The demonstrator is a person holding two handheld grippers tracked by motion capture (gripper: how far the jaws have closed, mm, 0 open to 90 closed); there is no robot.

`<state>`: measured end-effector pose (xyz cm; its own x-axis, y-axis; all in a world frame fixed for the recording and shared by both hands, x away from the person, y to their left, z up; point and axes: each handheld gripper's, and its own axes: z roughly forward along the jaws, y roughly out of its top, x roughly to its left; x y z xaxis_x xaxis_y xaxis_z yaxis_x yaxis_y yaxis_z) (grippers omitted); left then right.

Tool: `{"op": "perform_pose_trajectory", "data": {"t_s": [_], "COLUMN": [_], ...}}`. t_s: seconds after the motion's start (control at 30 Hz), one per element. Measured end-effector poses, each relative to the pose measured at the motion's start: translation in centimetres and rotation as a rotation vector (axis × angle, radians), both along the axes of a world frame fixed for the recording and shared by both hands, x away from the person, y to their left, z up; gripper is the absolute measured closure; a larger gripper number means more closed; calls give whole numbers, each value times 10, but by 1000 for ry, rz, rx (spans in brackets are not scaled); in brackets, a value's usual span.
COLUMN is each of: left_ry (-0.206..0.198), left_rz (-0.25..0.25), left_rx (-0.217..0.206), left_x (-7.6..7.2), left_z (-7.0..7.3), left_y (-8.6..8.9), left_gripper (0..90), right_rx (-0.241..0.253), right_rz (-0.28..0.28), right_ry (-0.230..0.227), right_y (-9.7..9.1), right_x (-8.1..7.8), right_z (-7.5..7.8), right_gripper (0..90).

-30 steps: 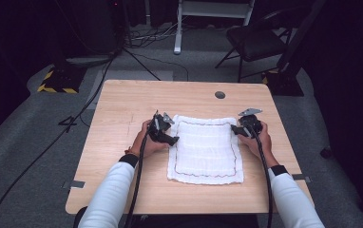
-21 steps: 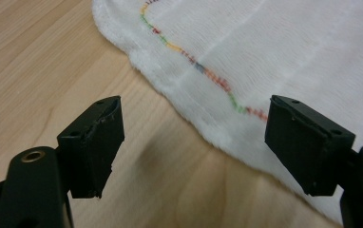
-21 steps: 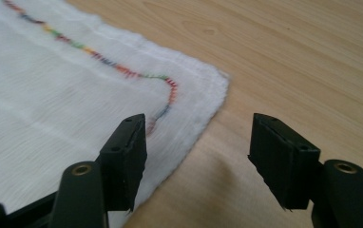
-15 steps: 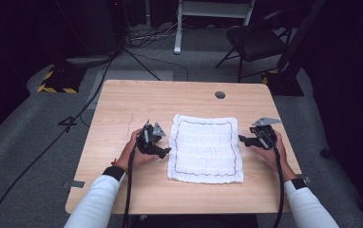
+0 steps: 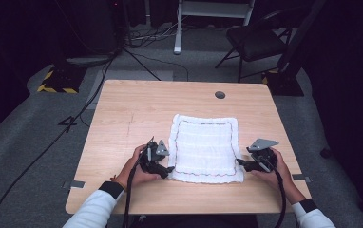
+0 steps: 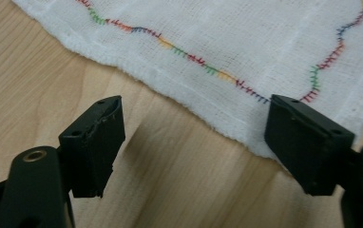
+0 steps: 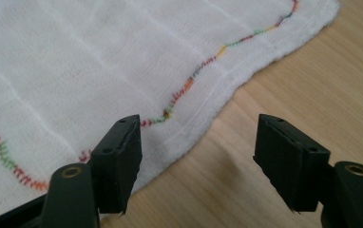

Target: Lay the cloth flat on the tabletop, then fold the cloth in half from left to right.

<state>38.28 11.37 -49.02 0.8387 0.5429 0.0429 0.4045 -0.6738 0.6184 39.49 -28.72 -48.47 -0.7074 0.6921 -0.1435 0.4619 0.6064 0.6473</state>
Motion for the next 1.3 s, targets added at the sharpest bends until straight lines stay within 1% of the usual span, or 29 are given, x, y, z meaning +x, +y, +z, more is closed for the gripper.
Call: {"op": "perform_pose_trajectory", "data": {"t_s": [0.03,0.1,0.17,0.23,0.27,0.3,0.37,0.47,0.5,0.53,0.57,0.63,0.73,0.8,0.97,1.0,1.03,1.13,1.17,1.2,1.23,1.27,1.3], "left_ry": [6,19,22,17,20,17,8,-10,-11,-15,-27,-29,-35,-39,-63,-67,-62,-80,-89,-90,-96,-91,-93], "left_rz": [3,6,4,5,1,3,-9,-10,-5,-1,6,25,57,68,102,112,122,138,140,143,158,164,161], "left_rx": [-3,-22,-22,-23,-21,-23,-12,-19,-37,-50,-57,-69,-75,-77,-82,-90,-101,-106,-99,-98,-94,-99,-98], "left_x": [-1,-4,-8,-12,-14,-16,-19,-22,-21,-21,-20,-16,-13,-10,1,5,9,26,34,40,50,57,65], "left_z": [0,-2,-2,-2,-2,-2,0,3,6,8,9,12,12,14,21,22,24,28,30,30,31,31,31], "left_y": [1,3,4,5,5,6,7,10,11,13,15,20,25,28,32,33,33,32,30,29,27,25,23], "left_gripper": [222,225,227,228,227,226,221,195,195,195,195,195,192,191,191,192,194,196,196,195,195,195,196], "right_rx": [-6,3,-3,3,-4,-11,-12,-13,-9,5,22,45,67,70,81,79,86,88,87,96,98,98,99], "right_rz": [-1,-8,-12,-15,-14,-12,-9,-14,-16,-19,-23,-26,-12,4,40,55,62,104,120,143,154,179,196], "right_ry": [-1,-1,1,6,5,2,7,5,0,-6,-8,-20,-35,-47,-60,-63,-65,-71,-75,-74,-72,-71,-72], "right_y": [-1,-4,-9,-12,-15,-16,-19,-20,-21,-21,-22,-22,-18,-14,1,5,10,27,34,43,49,60,68], "right_x": [-2,-5,-8,-11,-13,-14,-16,-18,-19,-19,-20,-20,-21,-21,-22,-21,-21,-20,-19,-18,-18,-17,-17], "right_z": [-2,-2,-2,-2,-1,-1,-1,1,2,3,5,9,13,15,21,23,24,28,29,30,31,31,32], "right_gripper": [339,337,332,331,326,326,324,323,325,327,328,332,337,343,358,363,368,377,381,384,386,388,388]}}
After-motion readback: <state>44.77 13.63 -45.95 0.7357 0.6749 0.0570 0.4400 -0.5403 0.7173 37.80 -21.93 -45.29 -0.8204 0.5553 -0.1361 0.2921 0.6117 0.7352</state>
